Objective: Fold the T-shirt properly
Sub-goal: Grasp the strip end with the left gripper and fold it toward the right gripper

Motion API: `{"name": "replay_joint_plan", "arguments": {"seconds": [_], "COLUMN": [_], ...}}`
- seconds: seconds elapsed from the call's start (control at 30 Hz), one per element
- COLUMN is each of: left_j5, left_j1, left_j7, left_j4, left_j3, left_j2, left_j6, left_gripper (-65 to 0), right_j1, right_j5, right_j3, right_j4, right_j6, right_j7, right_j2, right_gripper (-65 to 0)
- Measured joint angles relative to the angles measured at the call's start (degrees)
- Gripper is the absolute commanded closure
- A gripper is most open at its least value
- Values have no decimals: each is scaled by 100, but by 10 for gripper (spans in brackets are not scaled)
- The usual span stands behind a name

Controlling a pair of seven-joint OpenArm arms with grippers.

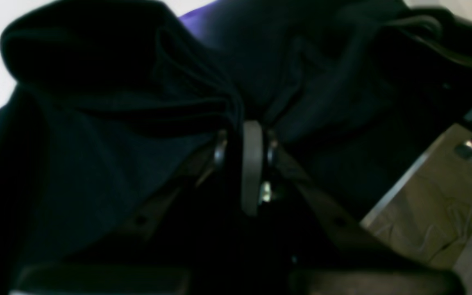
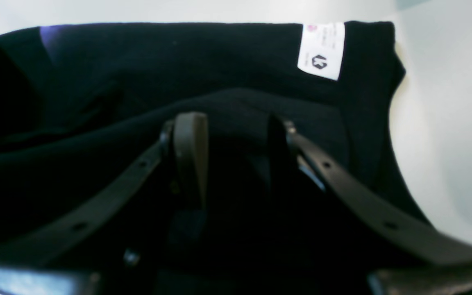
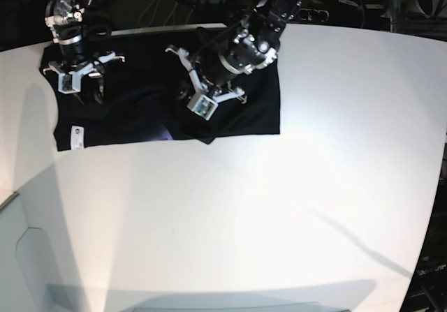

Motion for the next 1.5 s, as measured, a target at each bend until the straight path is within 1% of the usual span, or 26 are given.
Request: {"name": "replay_joint_plan", "arguments": {"seconds": [0.17, 0.2, 0.23, 0.3, 0.4, 0.47, 0.5, 0.67, 0.73, 0.8, 0.87, 0.97, 1.07, 1.13, 1.2, 1.33, 1.5], "left_j5": [22, 22, 22, 22, -2, 4, -17, -39, -90, -63, -42, -22, -22, -35, -15, -50, -22], "left_j1": [-42, -39, -42, -44, -28, 9, 11, 98, 247, 503, 664, 802, 813, 798, 734, 398, -205], "left_j7": [4, 2, 2, 0, -4, 0, -9, -116, -79, -44, 0, -24, -22, -22, -35, -4, 2], "left_j4": [2, 2, 2, 2, 28, 227, 350, 920, 1058, 1115, 1113, 1113, 1113, 1071, 909, 494, -24], "left_j3": [125, 129, 127, 127, 127, 125, 125, 85, -4, -260, -601, -1119, -1250, -1161, -870, 9, 848], "left_j2": [-46, -44, -44, -44, -44, -48, -46, -61, -361, -647, -791, -789, -745, -732, -745, -754, -730], "left_j6": [0, 0, 0, 2, 0, 2, 4, 2, -13, -22, -4, 0, 2, -22, 7, -17, -7], "left_gripper": [-2, -11, -35, -126, -308, -375, -386, -388, -388, -388, -388, -388, -388, -388, -388, -388, -388], "right_j1": [2, 0, 0, 0, 0, 0, 2, 0, 2, 35, 94, 127, 105, 114, 114, 109, 114], "right_j5": [0, 2, 0, 0, 0, 0, 0, 0, 0, 0, -2, 2, -2, 0, 2, 0, 2], "right_j3": [-2, -2, -2, 0, -2, -2, -2, 0, -2, 9, 9, 2, 4, 4, 4, 4, 11], "right_j4": [0, 0, 0, 0, 0, 0, 0, 0, 0, 0, 0, 0, 0, 0, 0, 0, 0], "right_j6": [-2, -2, 0, -2, 0, -2, -2, -2, 2, 0, 2, 0, 0, 0, -2, 0, -2], "right_j7": [-2, 7, 4, 2, 4, 0, 2, 4, 2, -7, -11, 9, 0, -7, 2, -4, 7], "right_j2": [-4, -2, -2, -2, -4, -2, -2, -4, -2, 2, -2, -4, -4, -4, -4, -20, 11], "right_gripper": [-252, -252, -252, -252, -252, -252, -252, -252, -252, -252, -252, -252, -252, -252, -252, -252, -252]}}
